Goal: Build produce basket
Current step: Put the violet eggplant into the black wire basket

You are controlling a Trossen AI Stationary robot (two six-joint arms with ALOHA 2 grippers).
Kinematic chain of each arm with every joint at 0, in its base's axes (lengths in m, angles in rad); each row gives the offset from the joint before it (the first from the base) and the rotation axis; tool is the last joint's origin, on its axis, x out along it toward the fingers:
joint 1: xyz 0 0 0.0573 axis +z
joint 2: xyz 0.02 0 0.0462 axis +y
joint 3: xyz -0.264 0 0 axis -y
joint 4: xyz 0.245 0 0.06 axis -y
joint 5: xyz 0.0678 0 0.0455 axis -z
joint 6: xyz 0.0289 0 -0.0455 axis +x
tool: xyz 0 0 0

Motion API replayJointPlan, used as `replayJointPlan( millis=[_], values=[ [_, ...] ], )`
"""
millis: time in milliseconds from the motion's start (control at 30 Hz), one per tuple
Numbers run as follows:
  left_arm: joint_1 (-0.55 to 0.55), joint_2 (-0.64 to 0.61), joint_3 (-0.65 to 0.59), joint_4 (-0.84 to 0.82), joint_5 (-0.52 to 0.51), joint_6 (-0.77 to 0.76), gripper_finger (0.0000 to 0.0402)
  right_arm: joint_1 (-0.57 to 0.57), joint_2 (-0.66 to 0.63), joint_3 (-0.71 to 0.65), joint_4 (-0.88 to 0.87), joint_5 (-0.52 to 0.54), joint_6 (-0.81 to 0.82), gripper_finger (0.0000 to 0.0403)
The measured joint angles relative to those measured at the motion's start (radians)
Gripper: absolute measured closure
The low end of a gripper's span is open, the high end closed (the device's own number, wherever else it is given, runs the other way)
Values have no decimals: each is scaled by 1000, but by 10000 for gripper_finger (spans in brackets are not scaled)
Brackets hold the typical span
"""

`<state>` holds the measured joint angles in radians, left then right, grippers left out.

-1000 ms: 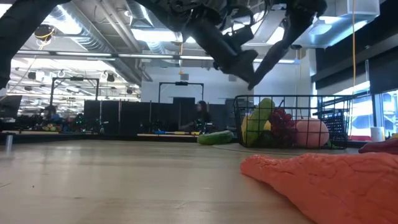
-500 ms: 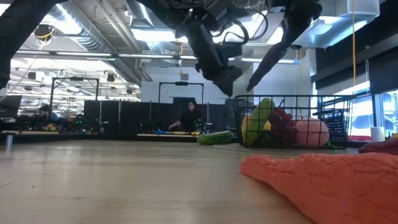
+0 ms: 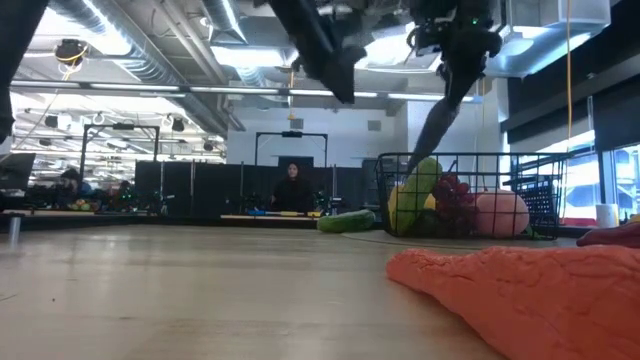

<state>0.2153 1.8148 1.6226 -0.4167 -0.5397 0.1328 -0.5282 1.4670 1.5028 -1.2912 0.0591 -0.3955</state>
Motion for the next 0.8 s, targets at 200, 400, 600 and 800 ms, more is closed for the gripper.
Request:
replayJointPlan(
  millis=[200,400,600,800],
  values=[
    [5,-80,2,-21,-1,0,303,1,73,2,53,-10,-1,299],
    [6,-127,2,-29,-1,0,303,1,163,2,70,-36,-3,295],
    [7,-131,1,-31,-3,4,303,1,237,2,115,-36,-11,297],
    [7,-131,1,-51,-2,5,303,6,274,2,116,-32,-51,266]
  ],
)
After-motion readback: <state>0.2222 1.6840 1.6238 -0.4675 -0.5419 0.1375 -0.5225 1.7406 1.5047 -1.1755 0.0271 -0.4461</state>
